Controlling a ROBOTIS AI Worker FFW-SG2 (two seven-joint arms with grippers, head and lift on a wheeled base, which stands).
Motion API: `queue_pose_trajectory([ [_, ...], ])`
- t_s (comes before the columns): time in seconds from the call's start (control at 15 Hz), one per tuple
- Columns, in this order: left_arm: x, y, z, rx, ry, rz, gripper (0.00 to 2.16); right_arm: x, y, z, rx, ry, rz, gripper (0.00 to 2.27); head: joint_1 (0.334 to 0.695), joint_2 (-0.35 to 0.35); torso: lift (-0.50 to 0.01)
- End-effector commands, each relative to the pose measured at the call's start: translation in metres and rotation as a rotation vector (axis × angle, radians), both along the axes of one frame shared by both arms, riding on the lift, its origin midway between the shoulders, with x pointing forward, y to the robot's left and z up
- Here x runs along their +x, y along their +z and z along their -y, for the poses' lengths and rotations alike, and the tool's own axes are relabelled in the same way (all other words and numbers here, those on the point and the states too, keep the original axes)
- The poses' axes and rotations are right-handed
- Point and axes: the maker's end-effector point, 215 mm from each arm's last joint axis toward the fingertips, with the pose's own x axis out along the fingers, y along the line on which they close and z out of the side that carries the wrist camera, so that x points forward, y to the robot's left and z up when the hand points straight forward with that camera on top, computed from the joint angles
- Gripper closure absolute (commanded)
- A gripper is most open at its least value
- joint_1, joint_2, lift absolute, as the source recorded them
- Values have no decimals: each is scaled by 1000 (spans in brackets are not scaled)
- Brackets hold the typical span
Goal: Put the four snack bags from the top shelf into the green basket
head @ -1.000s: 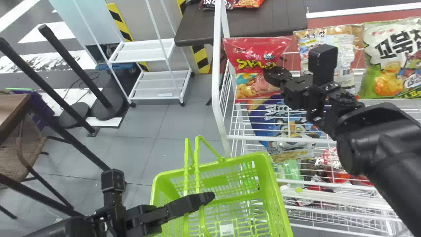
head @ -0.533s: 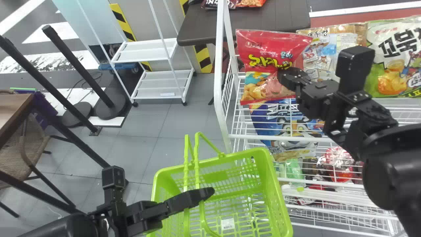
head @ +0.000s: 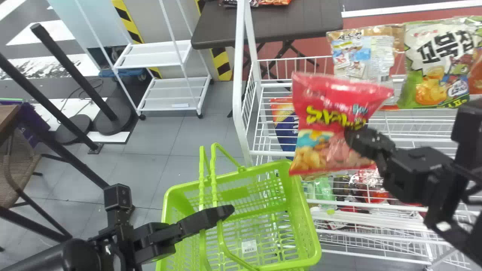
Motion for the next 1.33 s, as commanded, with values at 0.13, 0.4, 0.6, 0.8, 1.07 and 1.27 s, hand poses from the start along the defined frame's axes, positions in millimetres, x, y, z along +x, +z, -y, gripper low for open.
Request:
queue_pose_trajectory([
  [0.13, 1, 2, 3, -18, -3, 5, 2148, -44, -6, -55, 17, 146, -100, 2253, 695, 267, 0],
  [0.4, 0, 3, 5, -21, -9, 6, 2148, -64, -42, -116, 32, 260, -173, 2253, 695, 350, 0],
  [0.6, 1, 8, 8, -26, -20, 18, 2148, -77, -74, -138, 31, 313, -256, 2253, 695, 350, 0],
  [0.8, 3, 9, 12, -29, -26, 23, 2148, -97, -111, -182, -19, 404, -317, 2253, 695, 350, 0],
  [1.07, 1, 10, 13, -29, -30, 22, 2148, -94, -133, -215, -63, 454, -341, 1183, 695, 350, 0],
  [1.27, 1, 9, 11, -28, -27, 21, 2148, -91, -111, -190, -33, 430, -329, -2, 695, 350, 0],
])
